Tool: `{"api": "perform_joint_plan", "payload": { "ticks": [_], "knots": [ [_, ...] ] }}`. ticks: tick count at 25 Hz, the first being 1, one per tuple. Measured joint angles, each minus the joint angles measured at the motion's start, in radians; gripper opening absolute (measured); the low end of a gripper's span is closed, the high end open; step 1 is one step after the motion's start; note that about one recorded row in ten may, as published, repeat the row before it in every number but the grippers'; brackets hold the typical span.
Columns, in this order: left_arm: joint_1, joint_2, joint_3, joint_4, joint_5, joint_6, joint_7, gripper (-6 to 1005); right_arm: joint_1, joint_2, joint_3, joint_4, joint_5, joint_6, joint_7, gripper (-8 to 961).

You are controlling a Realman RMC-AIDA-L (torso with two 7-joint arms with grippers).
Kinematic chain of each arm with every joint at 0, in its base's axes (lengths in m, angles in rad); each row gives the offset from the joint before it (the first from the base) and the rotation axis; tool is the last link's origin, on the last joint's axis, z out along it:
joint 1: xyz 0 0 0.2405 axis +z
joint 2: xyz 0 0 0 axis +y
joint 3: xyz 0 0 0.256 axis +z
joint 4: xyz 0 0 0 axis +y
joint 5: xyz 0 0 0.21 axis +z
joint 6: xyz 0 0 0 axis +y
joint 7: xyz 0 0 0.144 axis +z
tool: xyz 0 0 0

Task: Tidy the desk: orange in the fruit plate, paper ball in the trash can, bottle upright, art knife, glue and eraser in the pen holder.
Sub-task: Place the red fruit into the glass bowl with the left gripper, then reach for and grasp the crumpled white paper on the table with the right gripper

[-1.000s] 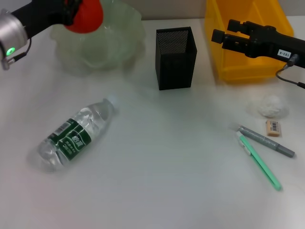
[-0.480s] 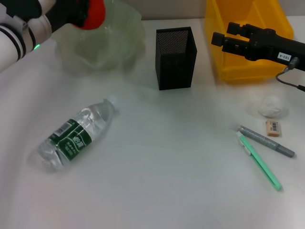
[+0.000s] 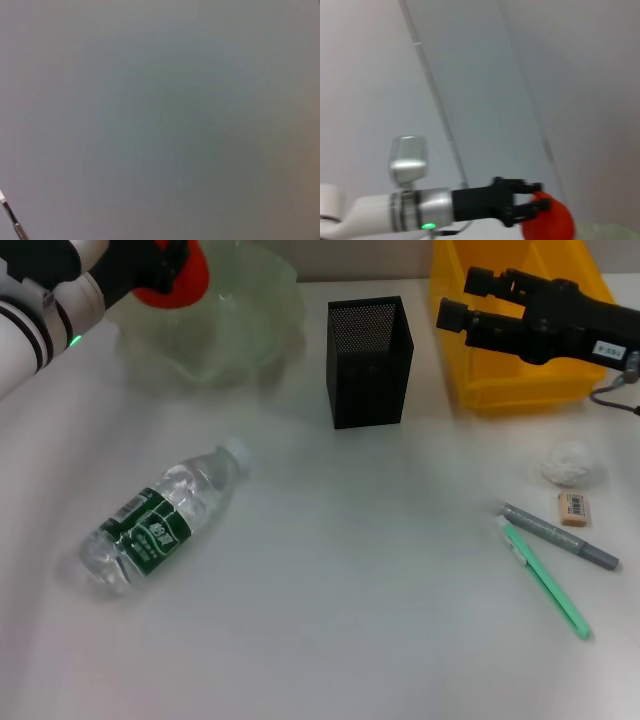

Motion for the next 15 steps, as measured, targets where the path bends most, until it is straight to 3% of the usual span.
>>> {"api": "perform_joint_plan", "payload": {
  "ticks": [8, 11, 15],
  "knots": [
    [-0.001, 0.000, 0.004, -0.007, -0.024, 0.023, -0.017, 496, -0.075, 0.023, -0.040, -0.418, -0.107, -0.158, 0.335, 774],
    [-0.003, 0.000, 0.003, -0.007, -0.025, 0.041, -0.017, 605, -0.109, 0.037, -0.047, -0.642, -0.257, -0.172, 0.546, 773],
    [0.000, 0.000, -0.004, -0.003, -0.027, 0.072, -0.017, 702, -0.114, 0.039, -0.042, -0.739, -0.447, -0.162, 0.755, 773]
  ]
}}
